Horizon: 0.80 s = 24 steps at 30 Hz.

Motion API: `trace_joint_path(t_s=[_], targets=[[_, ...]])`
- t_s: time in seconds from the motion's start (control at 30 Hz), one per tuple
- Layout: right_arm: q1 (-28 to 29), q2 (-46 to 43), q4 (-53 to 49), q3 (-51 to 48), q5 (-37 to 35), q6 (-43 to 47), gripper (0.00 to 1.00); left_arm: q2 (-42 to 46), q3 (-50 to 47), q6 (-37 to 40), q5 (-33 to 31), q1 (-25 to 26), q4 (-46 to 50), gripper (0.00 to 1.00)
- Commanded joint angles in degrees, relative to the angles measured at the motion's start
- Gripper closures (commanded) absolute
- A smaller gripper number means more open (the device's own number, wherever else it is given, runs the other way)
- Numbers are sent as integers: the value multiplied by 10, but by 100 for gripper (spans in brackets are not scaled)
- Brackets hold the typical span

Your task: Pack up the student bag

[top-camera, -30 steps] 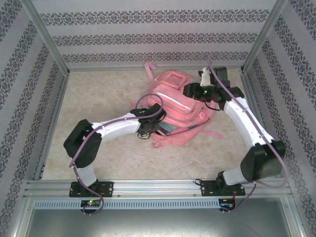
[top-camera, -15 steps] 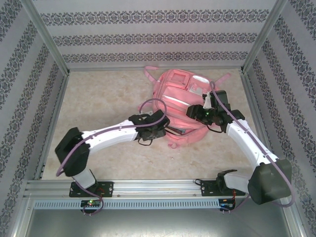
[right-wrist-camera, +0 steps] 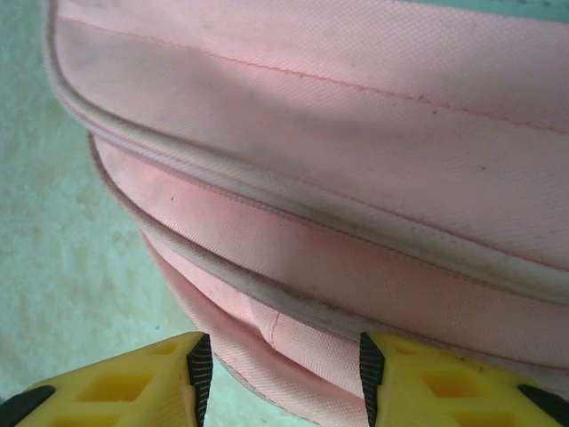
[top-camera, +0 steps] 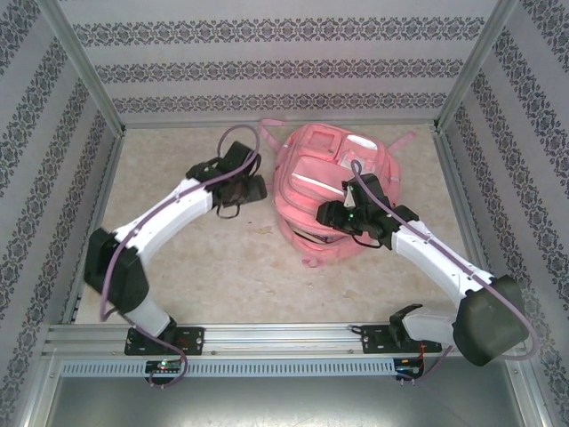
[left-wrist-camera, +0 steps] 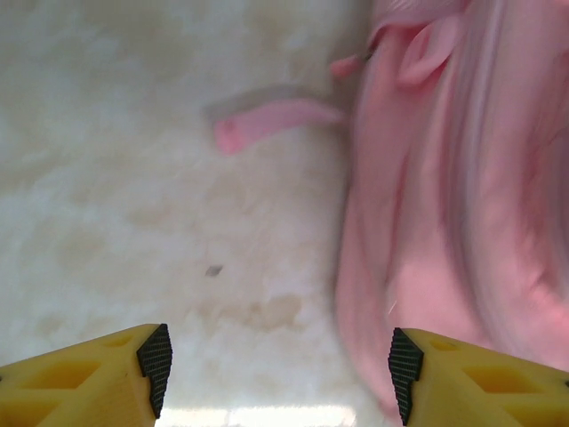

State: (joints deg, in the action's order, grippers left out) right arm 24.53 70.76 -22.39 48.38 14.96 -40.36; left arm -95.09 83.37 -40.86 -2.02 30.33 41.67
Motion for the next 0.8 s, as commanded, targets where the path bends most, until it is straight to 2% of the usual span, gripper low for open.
trace_joint_path(t_s=[0.0, 0.17, 0.37, 0.43, 0.67, 0.77], targets=[[-4, -11, -17, -31, -66, -12, 52, -83, 93, 99, 70, -18, -18, 32], [-29, -29, -26, -62, -74, -6, 52, -238, 272, 129, 137, -48, -11, 32], [-39, -51, -33, -77, -69, -2, 52, -425, 514, 155, 147, -72, 45, 31], [-39, -52, -35, -77, -66, -1, 52, -469, 568, 146, 161, -83, 44, 32], [-39, -46, -41, -76, -66, -2, 52, -537, 600, 107, 287, -108, -59, 40], [-39, -44, -42, -73, -68, -4, 52, -558, 606, 96, 318, -107, -65, 38]])
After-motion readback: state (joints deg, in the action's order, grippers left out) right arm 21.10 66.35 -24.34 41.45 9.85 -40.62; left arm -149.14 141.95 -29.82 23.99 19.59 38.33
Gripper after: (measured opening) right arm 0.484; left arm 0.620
